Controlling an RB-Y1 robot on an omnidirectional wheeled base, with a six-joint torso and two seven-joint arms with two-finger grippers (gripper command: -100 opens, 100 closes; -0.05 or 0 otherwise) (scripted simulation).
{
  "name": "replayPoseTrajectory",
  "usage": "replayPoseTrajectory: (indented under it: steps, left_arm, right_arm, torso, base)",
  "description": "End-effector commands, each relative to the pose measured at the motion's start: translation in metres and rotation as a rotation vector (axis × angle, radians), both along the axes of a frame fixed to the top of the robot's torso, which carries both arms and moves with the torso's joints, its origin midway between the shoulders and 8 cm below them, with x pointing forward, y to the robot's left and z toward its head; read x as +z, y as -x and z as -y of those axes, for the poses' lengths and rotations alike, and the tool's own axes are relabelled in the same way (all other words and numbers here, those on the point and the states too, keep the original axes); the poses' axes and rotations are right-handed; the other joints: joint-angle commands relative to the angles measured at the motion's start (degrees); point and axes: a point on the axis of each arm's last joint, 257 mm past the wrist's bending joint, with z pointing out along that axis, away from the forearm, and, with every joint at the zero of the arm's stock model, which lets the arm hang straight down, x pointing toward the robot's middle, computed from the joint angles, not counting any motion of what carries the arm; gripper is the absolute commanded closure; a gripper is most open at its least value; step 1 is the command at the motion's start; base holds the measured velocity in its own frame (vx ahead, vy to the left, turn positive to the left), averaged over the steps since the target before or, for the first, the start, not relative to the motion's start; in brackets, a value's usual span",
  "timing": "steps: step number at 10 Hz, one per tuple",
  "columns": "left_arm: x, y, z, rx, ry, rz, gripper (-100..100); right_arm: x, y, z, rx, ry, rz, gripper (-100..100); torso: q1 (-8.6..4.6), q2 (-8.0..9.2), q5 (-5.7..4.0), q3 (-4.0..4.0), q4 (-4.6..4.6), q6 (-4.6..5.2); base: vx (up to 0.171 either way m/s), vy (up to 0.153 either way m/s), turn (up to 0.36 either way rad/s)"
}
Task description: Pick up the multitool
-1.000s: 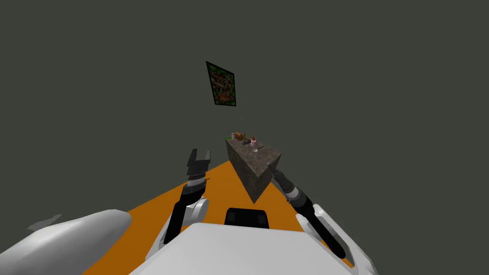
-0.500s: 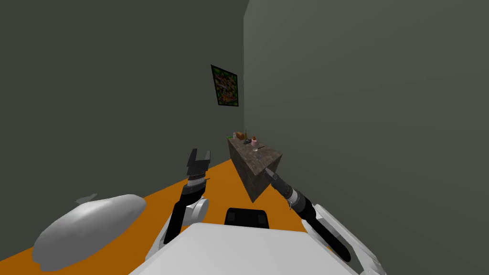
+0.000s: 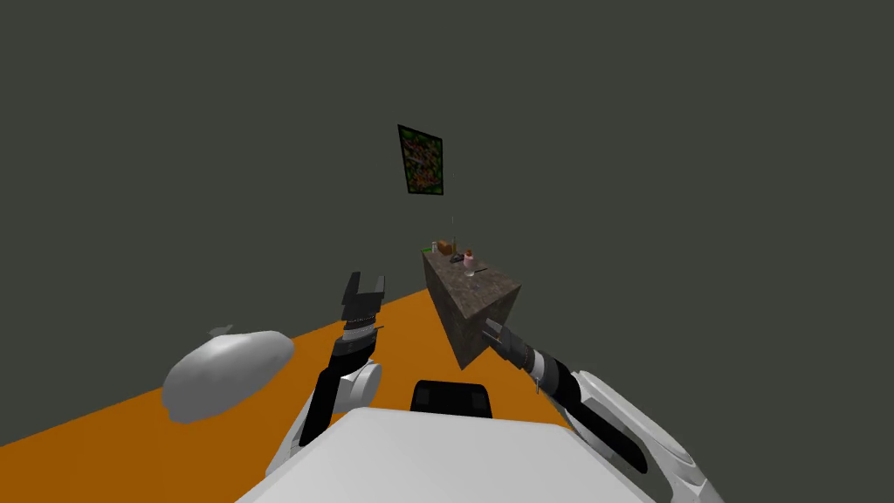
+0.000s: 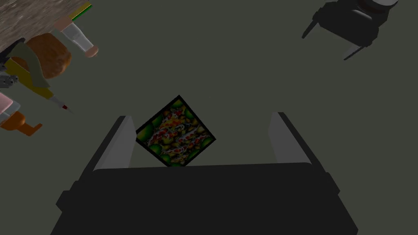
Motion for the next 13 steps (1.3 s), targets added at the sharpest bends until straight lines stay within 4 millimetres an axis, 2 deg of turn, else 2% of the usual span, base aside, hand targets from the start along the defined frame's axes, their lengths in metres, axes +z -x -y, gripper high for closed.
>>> replayPoseTrajectory:
  steps: [1,2,3,4,5,6,7,8,9,10,11,12,13]
  left_arm:
    - [0.0,0.0,0.0,0.0,0.0,0.0,0]
    - [0.0,0.0,0.0,0.0,0.0,0.0,0]
    - [0.0,0.0,0.0,0.0,0.0,0.0,0]
    - [0.0,0.0,0.0,0.0,0.0,0.0,0]
    - [0.0,0.0,0.0,0.0,0.0,0.0,0]
    - [0.0,0.0,0.0,0.0,0.0,0.0,0]
    - [0.0,0.0,0.0,0.0,0.0,0.0,0]
    - [0.0,0.0,0.0,0.0,0.0,0.0,0]
    - [0.0,0.0,0.0,0.0,0.0,0.0,0]
    - [0.0,0.0,0.0,0.0,0.0,0.0,0]
    - [0.0,0.0,0.0,0.0,0.0,0.0,0]
    - [0.0,0.0,0.0,0.0,0.0,0.0,0]
    - [0.0,0.0,0.0,0.0,0.0,0.0,0]
  right_arm:
    - [-0.015,0.007,0.005,0.026,0.067,-0.006,-100]
    - [-0.039,0.014,0.012,0.058,0.155,-0.013,-100]
    - [-0.042,0.015,0.015,0.065,0.173,-0.013,-100]
    - [-0.065,0.022,0.024,0.097,0.259,-0.019,-100]
    - [-0.067,0.024,0.028,0.104,0.279,-0.021,-100]
    - [-0.089,0.031,0.041,0.137,0.365,-0.029,-100]
    - [-0.091,0.032,0.045,0.144,0.385,-0.029,-100]
    - [-0.112,0.04,0.062,0.18,0.475,-0.035,-100]
    - [-0.113,0.041,0.066,0.185,0.49,-0.037,-100]
    - [-0.133,0.048,0.085,0.218,0.576,-0.044,-100]
    - [-0.134,0.049,0.089,0.225,0.593,-0.045,-100]
    - [-0.15,0.055,0.111,0.257,0.678,-0.053,-100]
    - [-0.151,0.057,0.116,0.264,0.695,-0.053,-100]
  torso:
    - [0.0,0.0,0.0,0.0,0.0,0.0]
    - [0.03,-0.04,0.0,-0.01,0.0,0.03]
    - [0.0,-0.09,0.0,-0.05,-0.02,0.0]
    - [0.0,-0.1,-0.01,-0.06,-0.02,0.05]
    - [-0.04,-0.1,-0.01,-0.06,-0.02,-0.01]
    - [0.04,-0.11,0.0,-0.06,-0.02,0.05]
    - [0.09,-0.1,0.02,-0.06,-0.02,0.01]
    - [0.11,-0.11,0.01,-0.06,-0.02,0.05]
    - [0.07,-0.1,0.01,-0.06,-0.02,0.0]
    - [0.08,-0.15,0.01,-0.08,-0.02,0.06]
    - [0.07,-0.14,0.01,-0.08,-0.03,0.01]
    - [0.11,-0.14,0.02,-0.07,-0.02,0.05]
    - [0.13,-0.14,0.03,-0.08,-0.02,0.0]
  base:
    - [-0.034,-0.07,0.172]
    - [-0.02,-0.076,0.288]
    - [-0.021,-0.075,0.13]
    - [-0.03,-0.081,0.305]
    - [-0.026,-0.064,0.148]
    - [-0.032,-0.047,0.232]
    - [-0.03,-0.047,0.169]
    - [-0.035,-0.055,0.333]
    - [-0.021,-0.053,0.15]
    - [-0.031,-0.051,0.254]
    - [-0.03,-0.045,0.2]
    - [-0.033,-0.039,0.324]
    - [-0.029,-0.037,0.173]
